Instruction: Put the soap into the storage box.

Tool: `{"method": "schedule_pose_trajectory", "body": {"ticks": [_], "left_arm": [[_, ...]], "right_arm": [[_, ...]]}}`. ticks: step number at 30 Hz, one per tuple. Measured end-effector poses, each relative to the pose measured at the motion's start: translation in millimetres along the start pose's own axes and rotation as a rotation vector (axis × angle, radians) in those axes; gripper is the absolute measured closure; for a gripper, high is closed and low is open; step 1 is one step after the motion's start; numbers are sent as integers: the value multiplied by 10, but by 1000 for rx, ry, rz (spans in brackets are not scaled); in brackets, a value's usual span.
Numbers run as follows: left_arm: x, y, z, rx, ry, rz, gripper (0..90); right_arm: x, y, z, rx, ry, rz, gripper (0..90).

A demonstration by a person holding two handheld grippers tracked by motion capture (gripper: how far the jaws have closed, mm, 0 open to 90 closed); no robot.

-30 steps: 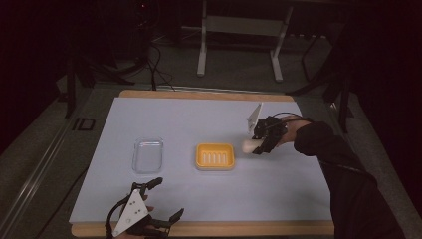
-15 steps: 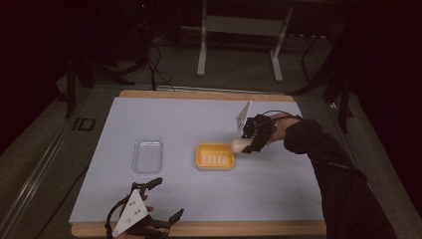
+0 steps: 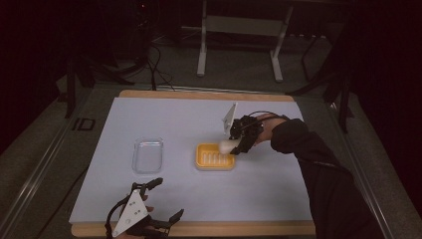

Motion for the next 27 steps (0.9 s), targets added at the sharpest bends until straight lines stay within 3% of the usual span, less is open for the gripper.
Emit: {"method": "schedule_pose_trajectory", "body": {"ticks": [4, 13, 17, 25, 27], "left_arm": [[2, 0, 0, 0, 1, 1, 1], [0, -1, 1, 0, 3, -2, 1], [2, -4, 1, -2, 4, -4, 1], [1, -5, 0, -1, 11, -1, 1], [2, -5, 2, -1, 10, -1, 1]], "right_arm": [[-11, -53, -41, -1, 12, 7, 494], [5, -193, -129, -33, -12, 48, 494], [-2, -222, -159, -96, -14, 70, 494], [-14, -236, -240, -143, -13, 104, 494], [-19, -247, -274, -176, -15, 118, 494]]}}
Point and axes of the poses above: each handheld gripper's, and its own axes: z roughly backward along the jaws, y roughly out of its underside, x roughly to its left, the point moved 1 cm from there along -z, roughly forward along the jaws, and after that the axes turned 7 degrees about -y, right-handed, at the moved point
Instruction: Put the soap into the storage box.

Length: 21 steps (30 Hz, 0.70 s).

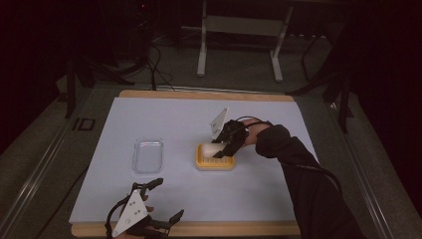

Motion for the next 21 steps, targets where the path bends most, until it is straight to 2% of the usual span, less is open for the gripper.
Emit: {"method": "schedule_pose_trajectory", "body": {"ticks": [5, 11, 18, 19, 21], "left_arm": [[0, 0, 1, -1, 1, 0, 1], [-4, 0, 1, -1, 2, -1, 1], [-1, 2, -3, 2, 4, -1, 1], [-1, 2, -3, 2, 4, -2, 1], [-2, 1, -2, 2, 4, -1, 1]], "right_arm": [[-24, 32, -54, -50, -12, -7, 494], [-72, 143, -175, -83, -7, -23, 493], [-123, 271, -329, -84, -9, -37, 493], [-138, 294, -406, -56, -1, -42, 493], [-160, 313, -462, -43, -1, -56, 493]]}}
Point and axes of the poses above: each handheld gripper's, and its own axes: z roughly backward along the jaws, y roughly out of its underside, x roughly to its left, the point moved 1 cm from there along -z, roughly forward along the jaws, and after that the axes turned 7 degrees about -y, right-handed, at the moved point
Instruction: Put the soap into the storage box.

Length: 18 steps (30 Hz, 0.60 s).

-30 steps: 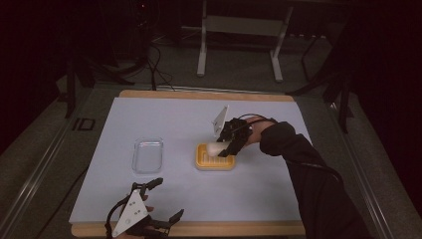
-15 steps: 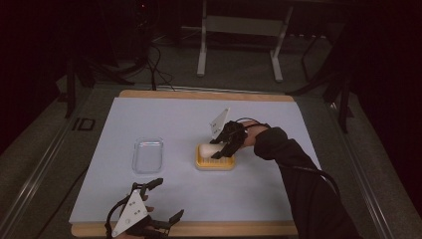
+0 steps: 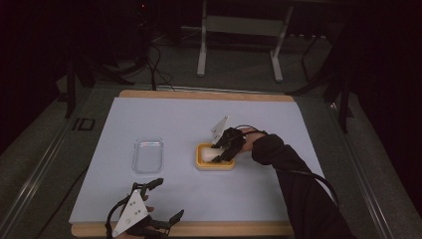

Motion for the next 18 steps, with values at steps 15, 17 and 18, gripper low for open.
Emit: {"method": "schedule_pose_trajectory", "body": {"ticks": [15, 17, 18], "left_arm": [[-1, 1, 0, 1, 5, 3, 1], [-2, 2, -2, 2, 7, 3, 1], [-3, 2, -4, 2, 7, 3, 1]], "right_arm": [[-75, 104, -209, 22, 18, -33, 485], [-70, 92, -188, 20, 13, -33, 465], [-70, 92, -188, 20, 13, -33, 450]]}}
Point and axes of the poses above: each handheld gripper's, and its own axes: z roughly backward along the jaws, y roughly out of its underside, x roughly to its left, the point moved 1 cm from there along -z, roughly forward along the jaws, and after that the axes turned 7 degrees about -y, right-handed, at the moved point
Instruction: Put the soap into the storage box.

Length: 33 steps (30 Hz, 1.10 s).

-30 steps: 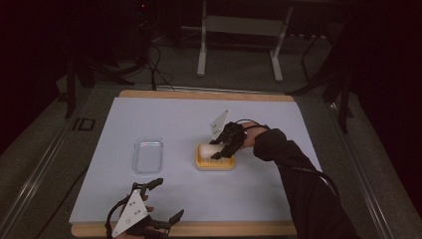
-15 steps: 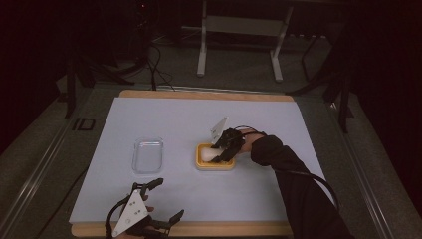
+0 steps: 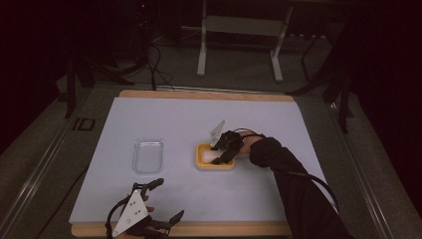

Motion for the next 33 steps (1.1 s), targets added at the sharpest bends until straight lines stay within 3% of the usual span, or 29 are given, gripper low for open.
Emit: {"method": "schedule_pose_trajectory", "body": {"ticks": [13, 21, 25, 33], "left_arm": [[6, 0, 1, 1, -4, 5, 1], [0, 2, -3, 2, -4, 5, 1], [3, 2, -5, 2, -4, 4, 1], [-2, 2, 1, 3, -4, 4, 1]], "right_arm": [[35, -84, 278, -7, 48, -41, 388], [108, -61, 344, 26, 142, -143, 200], [100, -42, 435, -9, 133, -202, 102], [189, 25, 554, -39, 247, -270, 103]]}}
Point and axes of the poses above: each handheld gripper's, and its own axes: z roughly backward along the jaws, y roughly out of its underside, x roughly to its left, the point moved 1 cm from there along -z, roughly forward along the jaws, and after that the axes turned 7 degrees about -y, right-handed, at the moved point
